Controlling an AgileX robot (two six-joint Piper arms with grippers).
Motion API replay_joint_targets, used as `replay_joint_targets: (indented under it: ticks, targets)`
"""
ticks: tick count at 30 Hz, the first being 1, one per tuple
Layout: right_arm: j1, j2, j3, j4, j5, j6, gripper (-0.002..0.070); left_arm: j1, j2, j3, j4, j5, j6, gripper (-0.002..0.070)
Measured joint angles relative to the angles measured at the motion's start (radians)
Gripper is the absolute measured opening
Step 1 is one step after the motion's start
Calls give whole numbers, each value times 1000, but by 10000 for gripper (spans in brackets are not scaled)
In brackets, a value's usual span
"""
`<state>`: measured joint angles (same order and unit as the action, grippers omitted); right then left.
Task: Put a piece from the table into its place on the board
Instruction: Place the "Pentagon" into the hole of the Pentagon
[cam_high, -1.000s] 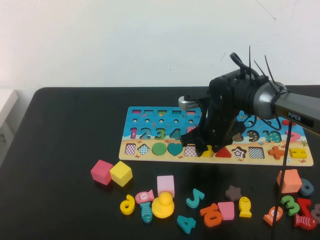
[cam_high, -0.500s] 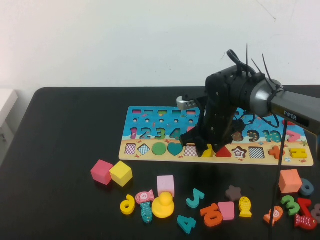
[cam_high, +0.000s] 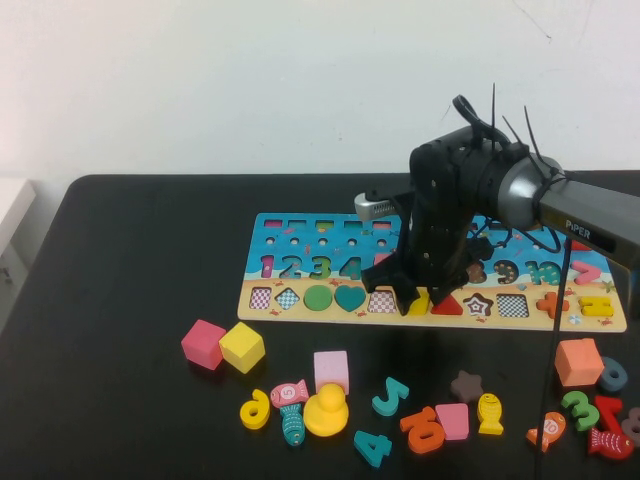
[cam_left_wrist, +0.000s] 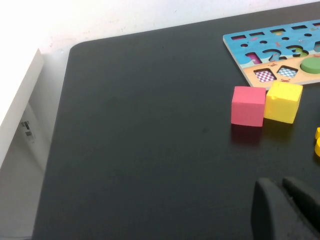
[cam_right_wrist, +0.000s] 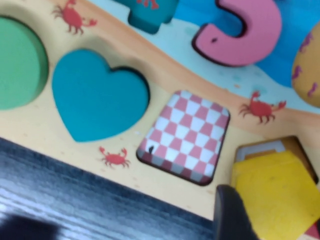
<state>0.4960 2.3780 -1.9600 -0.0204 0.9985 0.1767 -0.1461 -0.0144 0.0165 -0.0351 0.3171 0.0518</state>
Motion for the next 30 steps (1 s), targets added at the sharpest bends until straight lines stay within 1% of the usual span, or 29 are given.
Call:
replay_joint_targets:
  ticks: [13,30]
  targets:
    - [0,5,-5,5,-23,0,361,0,0,0,0,0,0,-1]
    - [0,11,-19,-26,-5,54,361,0,0,0,0,0,-2,-1]
